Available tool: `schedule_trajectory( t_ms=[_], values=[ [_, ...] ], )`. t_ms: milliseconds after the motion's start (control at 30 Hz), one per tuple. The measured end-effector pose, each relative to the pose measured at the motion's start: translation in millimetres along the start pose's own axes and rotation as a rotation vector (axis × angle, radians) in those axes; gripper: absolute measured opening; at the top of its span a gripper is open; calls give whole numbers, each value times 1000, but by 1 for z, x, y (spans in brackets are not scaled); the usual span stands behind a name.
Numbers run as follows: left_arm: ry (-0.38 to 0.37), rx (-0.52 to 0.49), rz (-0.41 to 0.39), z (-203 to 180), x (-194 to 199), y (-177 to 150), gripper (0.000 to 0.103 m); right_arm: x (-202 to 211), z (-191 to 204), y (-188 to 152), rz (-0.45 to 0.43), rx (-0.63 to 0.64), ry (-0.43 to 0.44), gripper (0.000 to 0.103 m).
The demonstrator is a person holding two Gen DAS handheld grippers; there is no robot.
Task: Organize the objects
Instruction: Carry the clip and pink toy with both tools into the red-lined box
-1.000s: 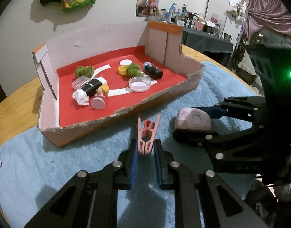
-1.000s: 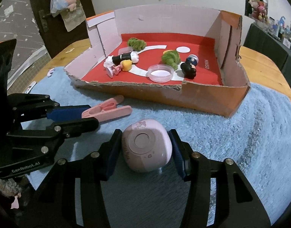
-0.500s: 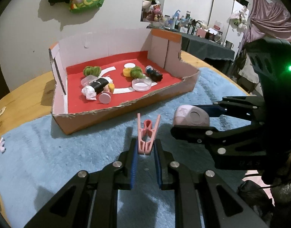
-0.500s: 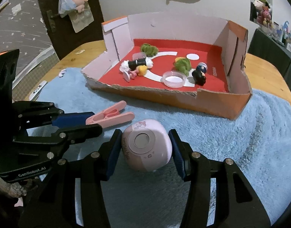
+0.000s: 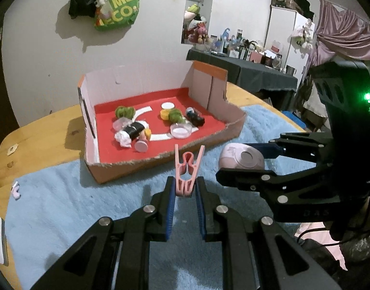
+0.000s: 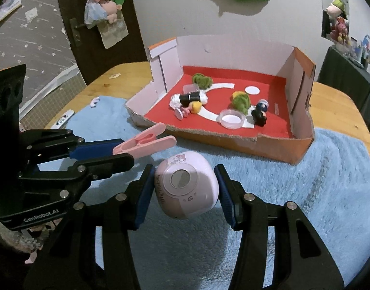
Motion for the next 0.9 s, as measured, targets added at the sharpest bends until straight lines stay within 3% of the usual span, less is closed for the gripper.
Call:
schedule_trajectory(
  t_ms=[567, 900],
  values=[
    [10, 16, -29, 16, -15, 38, 17, 0, -18, 43, -32, -11, 27, 48],
    [17, 30, 47, 27, -51, 45, 17, -30, -46, 61, 14, -59, 17, 48]
  ],
)
Point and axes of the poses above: each gripper's, at about its wrist camera, not at the fingertips, and x roughly against the way its jaws point, z to its left, y to its top, the point moved 5 cm from there along -x, roughly the way its jaws point, and after that the axes turned 4 degrees about y, right-handed, at the moved point
